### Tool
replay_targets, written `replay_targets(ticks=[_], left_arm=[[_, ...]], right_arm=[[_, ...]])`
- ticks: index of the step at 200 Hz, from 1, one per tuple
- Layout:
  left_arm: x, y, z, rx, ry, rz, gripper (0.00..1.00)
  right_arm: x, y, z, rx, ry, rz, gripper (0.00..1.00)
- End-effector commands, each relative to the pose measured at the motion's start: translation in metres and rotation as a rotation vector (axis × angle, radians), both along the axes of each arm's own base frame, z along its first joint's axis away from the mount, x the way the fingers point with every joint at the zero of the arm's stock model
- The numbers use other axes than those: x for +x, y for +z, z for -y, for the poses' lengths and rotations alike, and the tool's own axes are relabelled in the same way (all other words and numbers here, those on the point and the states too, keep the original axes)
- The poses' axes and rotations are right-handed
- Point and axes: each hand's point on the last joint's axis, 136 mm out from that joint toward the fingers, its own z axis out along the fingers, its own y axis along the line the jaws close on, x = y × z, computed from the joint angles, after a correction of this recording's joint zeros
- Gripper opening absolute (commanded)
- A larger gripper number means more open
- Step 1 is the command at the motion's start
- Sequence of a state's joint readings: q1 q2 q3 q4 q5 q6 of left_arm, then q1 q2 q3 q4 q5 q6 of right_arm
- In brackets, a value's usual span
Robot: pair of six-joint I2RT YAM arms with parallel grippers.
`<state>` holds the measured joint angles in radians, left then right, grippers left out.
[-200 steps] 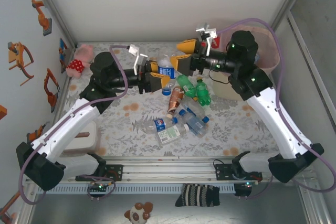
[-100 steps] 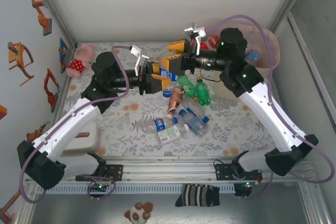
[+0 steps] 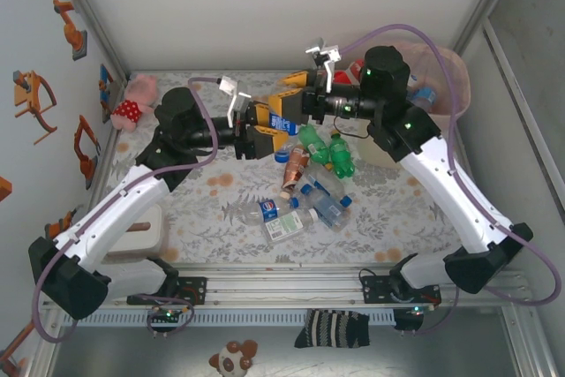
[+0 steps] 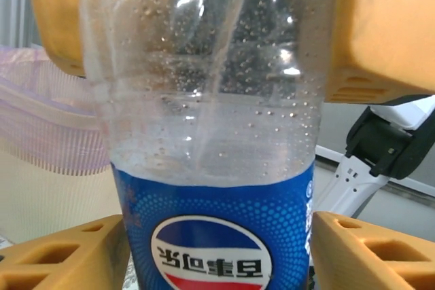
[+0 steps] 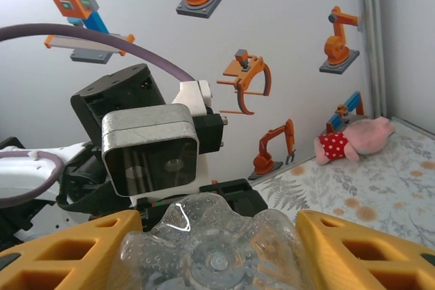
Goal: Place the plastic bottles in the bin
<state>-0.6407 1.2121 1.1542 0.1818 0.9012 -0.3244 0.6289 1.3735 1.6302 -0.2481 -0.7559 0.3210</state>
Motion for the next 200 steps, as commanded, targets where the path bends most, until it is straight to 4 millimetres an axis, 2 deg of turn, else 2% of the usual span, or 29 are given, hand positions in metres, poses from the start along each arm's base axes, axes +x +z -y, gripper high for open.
replay_targets(ticks=[1,27,46,91,151,177,200], left_arm=[[0.000,0.003,-0.008,0.000,0.050,0.040,0.73],[0.004,0.000,-0.014,0.007,0.095,0.041,0.75],[0.005,-0.001,-0.019,0.008,0.120,0.042,0.76],[0.006,-0.004,-0.023,0.013,0.137,0.032,0.76],[0.006,-0.006,-0.025,0.017,0.148,0.031,0.76],[0.006,-0.006,-0.026,0.020,0.151,0.032,0.76],[0.006,-0.007,-0.027,0.022,0.154,0.029,0.76]], right_arm=[[-0.001,0.023,0.015,0.010,-0.073,0.083,0.57],[0.019,0.025,0.034,0.001,-0.188,0.073,0.56],[0.039,0.026,0.058,-0.003,-0.305,0.060,0.57],[0.085,0.029,0.134,0.005,-0.623,0.018,0.57],[0.124,0.027,0.246,0.025,-0.992,-0.027,0.56],[0.138,0.026,0.283,0.016,-1.091,-0.023,0.56],[0.155,0.016,0.309,-0.018,-1.148,-0.048,0.55]])
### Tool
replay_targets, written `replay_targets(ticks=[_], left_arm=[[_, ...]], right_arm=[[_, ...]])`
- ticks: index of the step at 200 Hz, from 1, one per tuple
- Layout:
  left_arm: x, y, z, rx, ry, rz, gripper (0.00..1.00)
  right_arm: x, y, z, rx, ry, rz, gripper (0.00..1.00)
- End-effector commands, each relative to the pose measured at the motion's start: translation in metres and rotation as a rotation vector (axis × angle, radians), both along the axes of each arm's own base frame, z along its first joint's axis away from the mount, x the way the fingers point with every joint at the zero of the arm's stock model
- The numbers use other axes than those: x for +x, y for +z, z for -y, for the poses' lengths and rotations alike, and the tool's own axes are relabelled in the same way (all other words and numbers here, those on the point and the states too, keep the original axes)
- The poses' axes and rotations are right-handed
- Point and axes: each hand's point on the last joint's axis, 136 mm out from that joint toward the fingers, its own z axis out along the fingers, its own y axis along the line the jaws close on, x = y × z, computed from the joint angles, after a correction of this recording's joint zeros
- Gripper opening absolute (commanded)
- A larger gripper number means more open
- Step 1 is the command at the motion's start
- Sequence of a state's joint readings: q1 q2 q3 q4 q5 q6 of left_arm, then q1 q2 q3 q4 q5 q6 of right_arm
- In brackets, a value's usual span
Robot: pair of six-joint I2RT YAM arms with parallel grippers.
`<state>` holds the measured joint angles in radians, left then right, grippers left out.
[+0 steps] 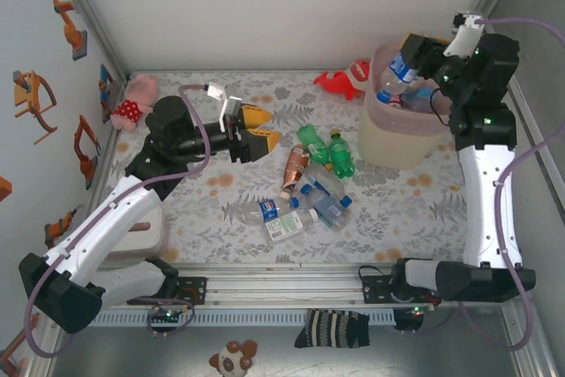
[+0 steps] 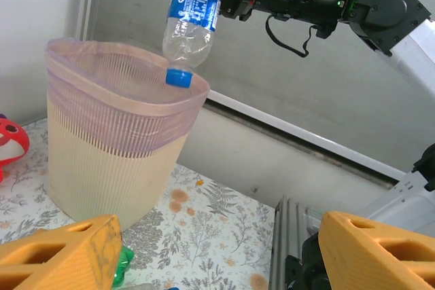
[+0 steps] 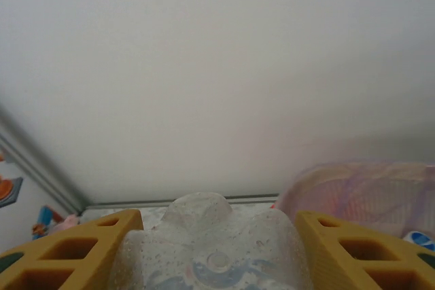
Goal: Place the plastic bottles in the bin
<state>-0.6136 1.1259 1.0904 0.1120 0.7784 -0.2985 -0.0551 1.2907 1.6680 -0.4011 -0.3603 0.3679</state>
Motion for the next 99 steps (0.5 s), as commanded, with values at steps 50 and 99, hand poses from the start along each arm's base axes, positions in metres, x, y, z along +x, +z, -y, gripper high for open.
replay_targets(ticks=[50,99], left_arm=[[-0.004,0.002,-0.007,0.000,0.013,0.037,0.76],[-0.003,-0.001,-0.007,0.007,0.016,0.030,0.75]], right_arm=[[0.046,-0.044,0.040,-0.177,-0.083,-0.158,0.54],[0.068,-0.113,0.050,-0.271,-0.075,-0.358,0.54]])
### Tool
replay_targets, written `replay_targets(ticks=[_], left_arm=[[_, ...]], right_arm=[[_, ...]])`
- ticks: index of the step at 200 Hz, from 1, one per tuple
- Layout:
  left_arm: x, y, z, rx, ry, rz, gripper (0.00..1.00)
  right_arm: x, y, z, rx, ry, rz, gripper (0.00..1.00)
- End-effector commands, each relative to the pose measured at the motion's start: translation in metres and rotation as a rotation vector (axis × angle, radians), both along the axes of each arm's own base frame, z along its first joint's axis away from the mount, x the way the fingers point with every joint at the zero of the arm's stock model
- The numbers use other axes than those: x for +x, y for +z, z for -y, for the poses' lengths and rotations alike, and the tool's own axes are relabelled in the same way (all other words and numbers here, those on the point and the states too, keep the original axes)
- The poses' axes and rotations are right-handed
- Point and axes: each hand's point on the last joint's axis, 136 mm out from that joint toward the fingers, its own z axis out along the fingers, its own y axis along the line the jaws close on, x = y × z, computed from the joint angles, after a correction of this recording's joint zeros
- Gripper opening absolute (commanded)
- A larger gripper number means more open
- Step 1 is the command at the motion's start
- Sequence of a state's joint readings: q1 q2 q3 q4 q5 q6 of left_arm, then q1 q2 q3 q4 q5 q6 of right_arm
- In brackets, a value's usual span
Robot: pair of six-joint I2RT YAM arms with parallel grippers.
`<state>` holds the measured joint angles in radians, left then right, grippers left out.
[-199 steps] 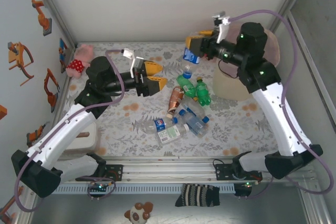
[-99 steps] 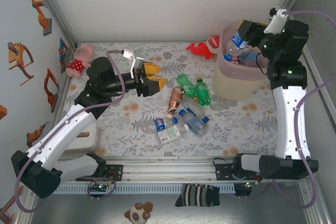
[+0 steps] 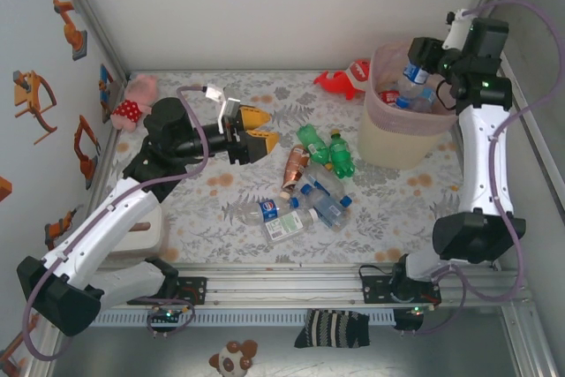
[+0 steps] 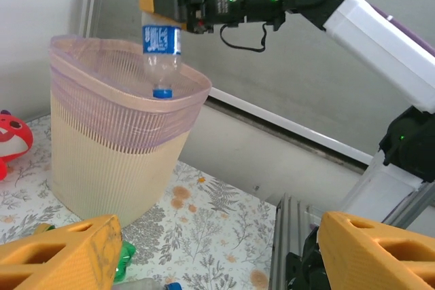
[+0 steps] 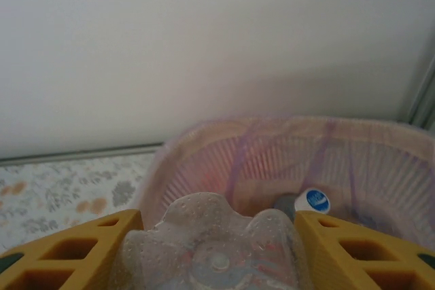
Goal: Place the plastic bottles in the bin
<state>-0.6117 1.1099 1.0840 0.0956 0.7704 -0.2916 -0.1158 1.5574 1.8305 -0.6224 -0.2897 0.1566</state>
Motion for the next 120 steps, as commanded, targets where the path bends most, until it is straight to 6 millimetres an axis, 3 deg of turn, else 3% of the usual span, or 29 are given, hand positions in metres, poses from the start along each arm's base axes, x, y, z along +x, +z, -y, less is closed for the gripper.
replay_targets(ticks=[1,45,120], left_arm=[[-0.001,-0.001,-0.004,0.001,0.007,0.028,0.75],[0.001,-0.003,-0.002,0.006,0.007,0.017,0.75],[0.002,-0.007,-0.004,0.013,0.017,0.008,0.75]], right_arm=[[0.002,-0.028,0.007,-0.079,0.002,-0.091,0.54],[0.017,-0.093,0.008,-0.075,0.023,-0.243,0.53],[0.033,-0.178,0.003,-0.042,0.074,-0.447,0.54]])
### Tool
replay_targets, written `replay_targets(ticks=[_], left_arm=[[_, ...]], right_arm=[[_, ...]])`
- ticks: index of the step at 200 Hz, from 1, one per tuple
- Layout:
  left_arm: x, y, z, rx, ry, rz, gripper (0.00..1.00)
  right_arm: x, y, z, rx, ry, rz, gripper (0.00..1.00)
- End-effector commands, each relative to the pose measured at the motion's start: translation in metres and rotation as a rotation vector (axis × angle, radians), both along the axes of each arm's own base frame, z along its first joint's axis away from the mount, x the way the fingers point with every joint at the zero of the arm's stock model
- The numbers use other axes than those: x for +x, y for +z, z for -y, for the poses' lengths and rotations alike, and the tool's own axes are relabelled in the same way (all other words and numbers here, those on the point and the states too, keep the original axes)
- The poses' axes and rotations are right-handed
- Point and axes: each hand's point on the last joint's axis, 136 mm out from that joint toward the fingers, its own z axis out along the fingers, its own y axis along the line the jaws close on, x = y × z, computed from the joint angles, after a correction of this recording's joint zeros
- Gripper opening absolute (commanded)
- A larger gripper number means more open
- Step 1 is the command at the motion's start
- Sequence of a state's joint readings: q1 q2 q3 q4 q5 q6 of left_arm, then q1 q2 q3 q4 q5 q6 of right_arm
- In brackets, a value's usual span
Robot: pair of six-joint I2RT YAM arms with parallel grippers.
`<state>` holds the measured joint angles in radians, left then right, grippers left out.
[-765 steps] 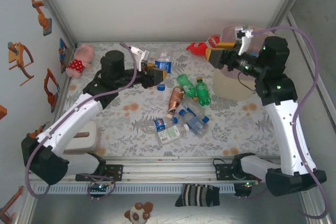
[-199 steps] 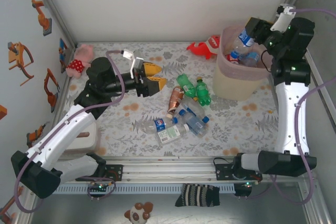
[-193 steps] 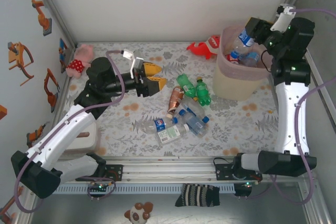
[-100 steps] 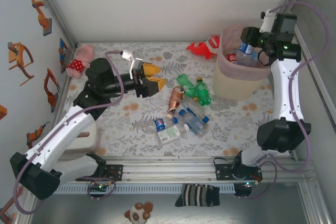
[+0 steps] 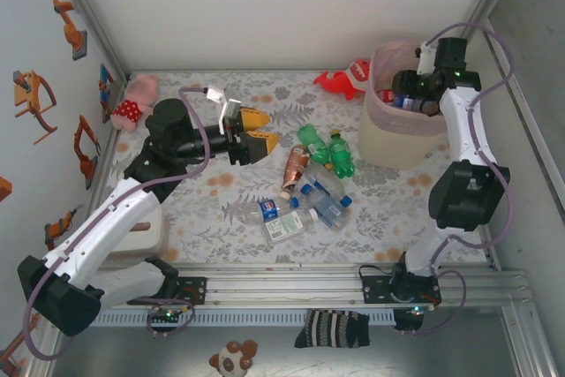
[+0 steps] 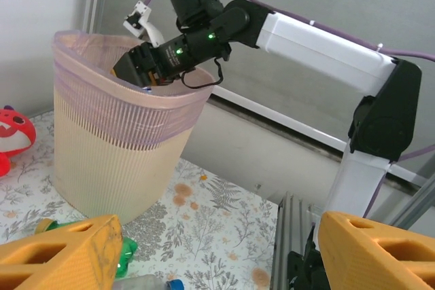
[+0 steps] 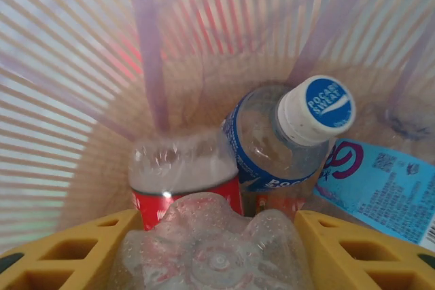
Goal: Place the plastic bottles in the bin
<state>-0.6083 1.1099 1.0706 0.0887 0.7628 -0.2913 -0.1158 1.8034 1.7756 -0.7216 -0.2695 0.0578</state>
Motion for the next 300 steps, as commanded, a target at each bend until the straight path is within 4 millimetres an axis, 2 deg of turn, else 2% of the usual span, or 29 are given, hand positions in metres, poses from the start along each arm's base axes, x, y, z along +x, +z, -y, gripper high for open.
replay_targets(ticks=[1,31,47,63,83,108,135,172,204,251,300], left_arm=[[-0.001,0.000,-0.003,0.002,0.005,0.023,0.75],[0.000,-0.001,-0.003,0.005,0.008,0.022,0.75],[0.001,-0.002,-0.003,0.007,0.010,0.019,0.75],[0.001,-0.002,-0.003,0.008,0.011,0.017,0.75],[0.002,-0.001,-0.005,0.009,0.019,0.018,0.75],[0.003,-0.003,-0.006,0.016,0.030,0.013,0.75],[0.004,-0.004,-0.008,0.022,0.045,0.007,0.75],[0.007,-0.017,-0.009,0.066,0.070,-0.026,0.75],[0.008,-0.040,-0.008,0.161,0.081,-0.050,0.73],[0.011,-0.085,-0.001,0.324,0.085,-0.117,0.70],[0.003,-0.154,0.005,0.596,0.073,-0.182,0.70]], right_arm=[[-0.002,-0.023,-0.005,0.009,0.032,-0.069,0.54],[-0.001,-0.049,-0.010,0.024,0.049,-0.143,0.57],[0.000,-0.054,-0.010,0.023,0.050,-0.164,0.62],[0.001,-0.051,-0.010,0.018,0.048,-0.166,0.66],[0.002,-0.034,-0.009,0.010,0.042,-0.131,0.70],[-0.001,-0.002,-0.008,0.002,0.031,-0.060,0.75],[-0.010,0.032,-0.007,-0.009,0.016,0.011,0.76],[-0.026,0.075,-0.008,-0.020,0.006,0.106,0.77],[-0.043,0.106,-0.011,-0.019,0.004,0.174,0.77],[-0.068,0.136,-0.017,-0.016,0.006,0.244,0.77],[-0.095,0.145,-0.021,-0.006,0.003,0.278,0.77]])
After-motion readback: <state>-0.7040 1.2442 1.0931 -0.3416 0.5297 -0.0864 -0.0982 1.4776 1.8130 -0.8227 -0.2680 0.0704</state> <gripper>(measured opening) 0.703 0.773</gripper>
